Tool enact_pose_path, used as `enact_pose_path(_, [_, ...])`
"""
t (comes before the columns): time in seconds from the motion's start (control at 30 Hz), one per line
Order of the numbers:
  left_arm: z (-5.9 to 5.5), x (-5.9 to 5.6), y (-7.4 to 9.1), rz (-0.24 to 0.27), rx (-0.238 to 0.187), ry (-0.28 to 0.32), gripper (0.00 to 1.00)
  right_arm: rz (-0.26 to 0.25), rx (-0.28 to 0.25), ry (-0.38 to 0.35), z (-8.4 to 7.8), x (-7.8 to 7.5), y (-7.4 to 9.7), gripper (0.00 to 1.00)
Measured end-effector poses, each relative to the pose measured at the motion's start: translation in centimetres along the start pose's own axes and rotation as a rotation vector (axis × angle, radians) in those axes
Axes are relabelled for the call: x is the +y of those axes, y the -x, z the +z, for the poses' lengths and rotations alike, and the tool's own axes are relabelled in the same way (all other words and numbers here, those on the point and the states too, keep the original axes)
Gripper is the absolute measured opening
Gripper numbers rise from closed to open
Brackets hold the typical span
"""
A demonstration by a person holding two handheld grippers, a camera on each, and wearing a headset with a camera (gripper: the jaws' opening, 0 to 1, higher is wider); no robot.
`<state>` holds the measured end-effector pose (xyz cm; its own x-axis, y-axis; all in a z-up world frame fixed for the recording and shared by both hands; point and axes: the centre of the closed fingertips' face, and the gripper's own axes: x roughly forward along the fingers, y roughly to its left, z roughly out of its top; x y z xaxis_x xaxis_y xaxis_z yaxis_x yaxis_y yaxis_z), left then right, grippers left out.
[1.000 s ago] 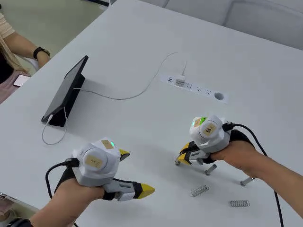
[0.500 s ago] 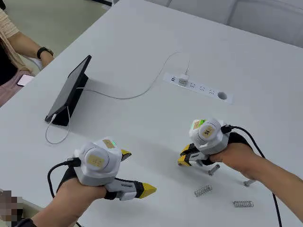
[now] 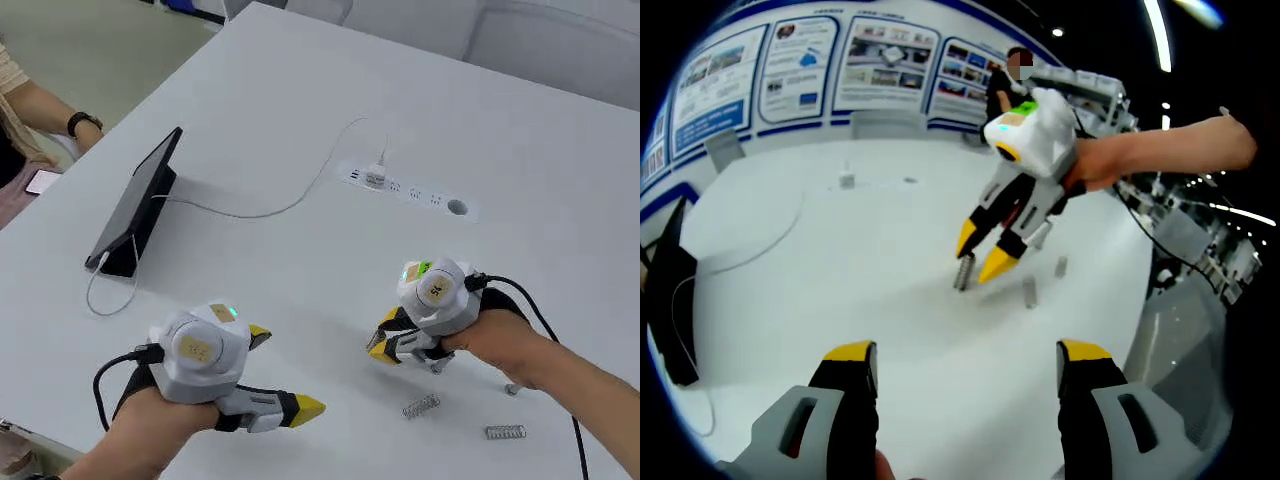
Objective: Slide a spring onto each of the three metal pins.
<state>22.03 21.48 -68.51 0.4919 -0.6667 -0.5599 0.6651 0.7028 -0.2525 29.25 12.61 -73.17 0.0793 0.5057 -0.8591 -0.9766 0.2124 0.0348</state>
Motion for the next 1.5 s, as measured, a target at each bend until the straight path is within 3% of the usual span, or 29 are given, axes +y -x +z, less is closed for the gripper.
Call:
enact_pose_path(0.17, [0.0,-0.7,-0.1,-0.008,-0.001,0.0,0.74,-0.034,-0.024,-0.044,-0.3,0.0,0.5,0.33])
enact_pose_path(0.43, [-0.5,-0.8,0.1,-0.01,0.0,0.019,0.74,-0.076,-0.05,-0.098,-0.9,0.5,1.4,0.43])
enact_pose_path(0.77, [-1.0,-0.9,0.4,-0.013,0.006,0.036,0.74,-0.125,-0.138,-0.218,-1.0,1.1,2.5,0.52])
enact_pose_path(1.03, [-0.5,-1.4,0.1,-0.025,0.007,0.023,0.74,-0.168,-0.193,-0.302,-1.4,1.7,3.0,0.53])
enact_pose_path(1.13, [-0.5,-1.6,-0.2,-0.03,0.008,0.027,0.74,-0.192,-0.239,-0.34,-1.3,1.9,3.3,0.54])
enact_pose_path(1.5, [-0.4,-2.2,-0.5,-0.044,0.008,0.026,0.74,-0.212,-0.312,-0.418,-2.0,3.2,4.0,0.57])
